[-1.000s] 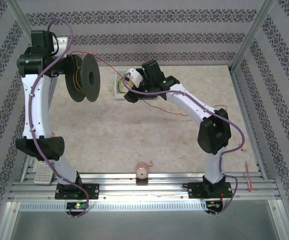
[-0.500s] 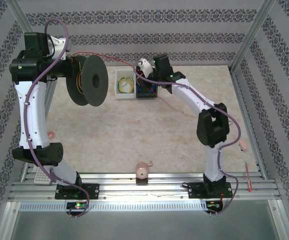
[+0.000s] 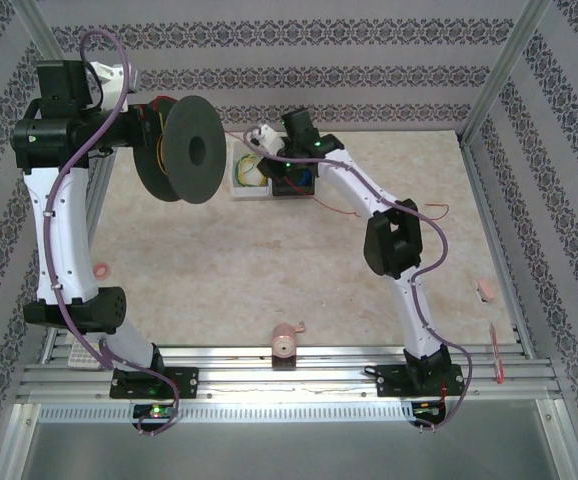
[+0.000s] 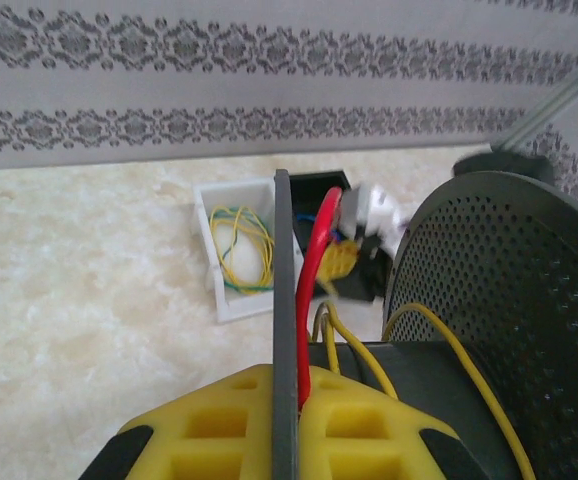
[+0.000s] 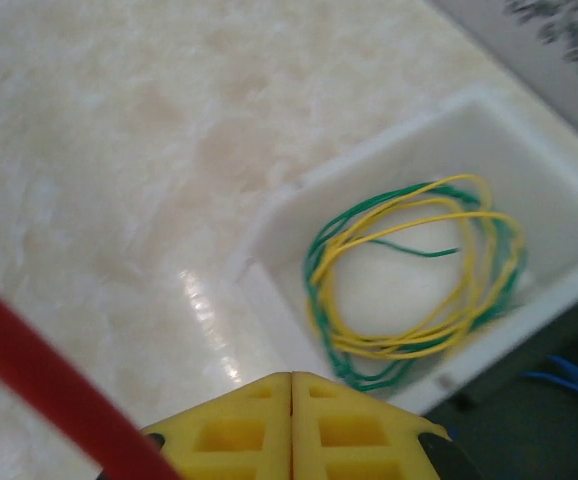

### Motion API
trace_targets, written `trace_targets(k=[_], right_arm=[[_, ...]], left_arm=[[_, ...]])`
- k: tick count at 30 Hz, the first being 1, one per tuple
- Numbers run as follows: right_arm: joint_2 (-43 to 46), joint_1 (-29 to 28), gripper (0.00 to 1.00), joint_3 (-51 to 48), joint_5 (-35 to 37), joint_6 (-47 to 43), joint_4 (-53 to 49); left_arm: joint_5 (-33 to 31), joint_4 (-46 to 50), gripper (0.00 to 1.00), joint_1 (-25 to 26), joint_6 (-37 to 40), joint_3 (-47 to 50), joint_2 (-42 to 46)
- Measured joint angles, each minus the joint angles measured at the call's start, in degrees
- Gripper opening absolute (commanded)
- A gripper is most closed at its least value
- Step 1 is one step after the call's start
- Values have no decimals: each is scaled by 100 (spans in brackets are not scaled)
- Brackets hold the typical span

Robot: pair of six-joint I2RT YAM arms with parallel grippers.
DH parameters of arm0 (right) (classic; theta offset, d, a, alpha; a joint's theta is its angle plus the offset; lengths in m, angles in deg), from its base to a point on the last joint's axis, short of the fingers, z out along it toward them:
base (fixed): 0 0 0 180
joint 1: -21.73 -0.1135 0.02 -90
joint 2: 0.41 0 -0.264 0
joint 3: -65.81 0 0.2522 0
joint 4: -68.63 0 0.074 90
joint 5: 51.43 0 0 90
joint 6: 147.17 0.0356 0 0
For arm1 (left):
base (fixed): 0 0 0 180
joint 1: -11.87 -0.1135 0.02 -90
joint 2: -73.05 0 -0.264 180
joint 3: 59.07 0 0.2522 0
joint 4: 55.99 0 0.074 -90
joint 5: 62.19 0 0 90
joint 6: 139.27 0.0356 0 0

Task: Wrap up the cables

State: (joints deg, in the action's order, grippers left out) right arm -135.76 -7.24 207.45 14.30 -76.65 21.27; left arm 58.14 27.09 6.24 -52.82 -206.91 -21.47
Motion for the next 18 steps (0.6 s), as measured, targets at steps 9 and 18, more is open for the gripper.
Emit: trace_targets(k=[9,18], right_arm=[[745,-807,0,-1530,400,-238,-26],[1823,-1329,0,-1661,855,-507,-503]], left_arm=[[-658,-730,0,0,-693,-4,-422],[-1360,-1364,0,74,-988,240,-608]])
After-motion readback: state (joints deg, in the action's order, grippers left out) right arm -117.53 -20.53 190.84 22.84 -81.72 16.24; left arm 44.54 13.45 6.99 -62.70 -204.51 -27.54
